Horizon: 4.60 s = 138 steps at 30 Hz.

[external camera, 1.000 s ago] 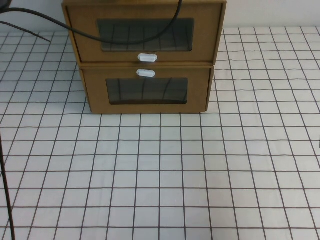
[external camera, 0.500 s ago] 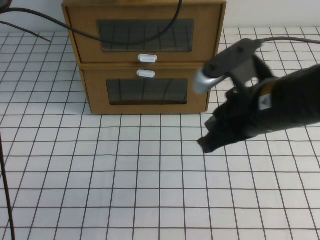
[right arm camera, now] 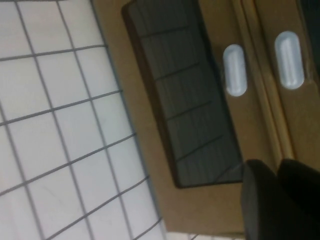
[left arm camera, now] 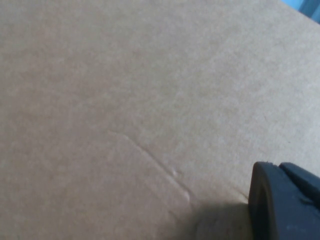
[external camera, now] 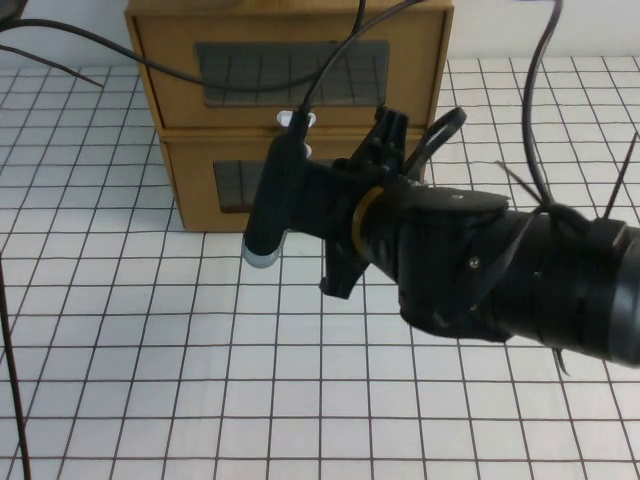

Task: Open the shoe box
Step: 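Pull the top drawer of the cardboard box fully open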

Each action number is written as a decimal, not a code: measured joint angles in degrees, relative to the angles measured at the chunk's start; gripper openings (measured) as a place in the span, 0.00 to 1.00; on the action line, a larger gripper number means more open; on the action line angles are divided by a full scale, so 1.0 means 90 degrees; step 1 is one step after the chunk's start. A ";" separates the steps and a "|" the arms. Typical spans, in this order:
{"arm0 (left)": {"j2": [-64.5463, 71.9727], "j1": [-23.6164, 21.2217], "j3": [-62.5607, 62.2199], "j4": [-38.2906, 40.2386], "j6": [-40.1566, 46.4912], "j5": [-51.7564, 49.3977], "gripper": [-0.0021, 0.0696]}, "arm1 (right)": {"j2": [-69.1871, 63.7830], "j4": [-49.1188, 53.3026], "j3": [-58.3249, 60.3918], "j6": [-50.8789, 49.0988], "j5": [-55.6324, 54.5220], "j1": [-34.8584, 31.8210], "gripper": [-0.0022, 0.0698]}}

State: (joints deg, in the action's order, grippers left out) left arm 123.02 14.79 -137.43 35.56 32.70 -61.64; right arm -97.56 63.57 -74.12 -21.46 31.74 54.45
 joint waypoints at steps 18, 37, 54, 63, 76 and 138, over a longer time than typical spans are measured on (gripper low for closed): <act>0.0000 0.0000 -0.0015 0.0000 0.0000 -0.0039 0.03 | -0.1260 0.3432 -0.0538 -0.2340 0.0280 0.0013 0.33; 0.0000 0.0000 -0.0015 0.0000 -0.0004 -0.0050 0.03 | -0.1557 0.3458 -0.1020 -0.2320 -0.0038 -0.0264 0.55; 0.0000 0.0000 -0.0015 0.0000 -0.0004 -0.0050 0.03 | -0.2251 0.3483 -0.1783 -0.2004 -0.0162 -0.0412 0.55; 0.0000 0.0000 -0.0015 0.0000 -0.0004 -0.0050 0.03 | -0.2382 0.3510 -0.1874 -0.1884 -0.0381 -0.0555 0.55; 0.0000 0.0000 -0.0015 -0.0022 -0.0004 -0.0061 0.03 | -0.2522 0.3521 -0.2093 -0.1799 -0.0450 -0.0601 0.55; 0.0000 0.0000 -0.0036 -0.0051 -0.0104 -0.0117 0.03 | -0.1574 0.3074 -0.0913 -0.1617 0.0086 0.0034 0.04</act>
State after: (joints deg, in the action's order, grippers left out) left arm 123.02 14.79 -137.76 35.10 31.77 -62.69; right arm -111.73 91.24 -82.34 -36.02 32.51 54.76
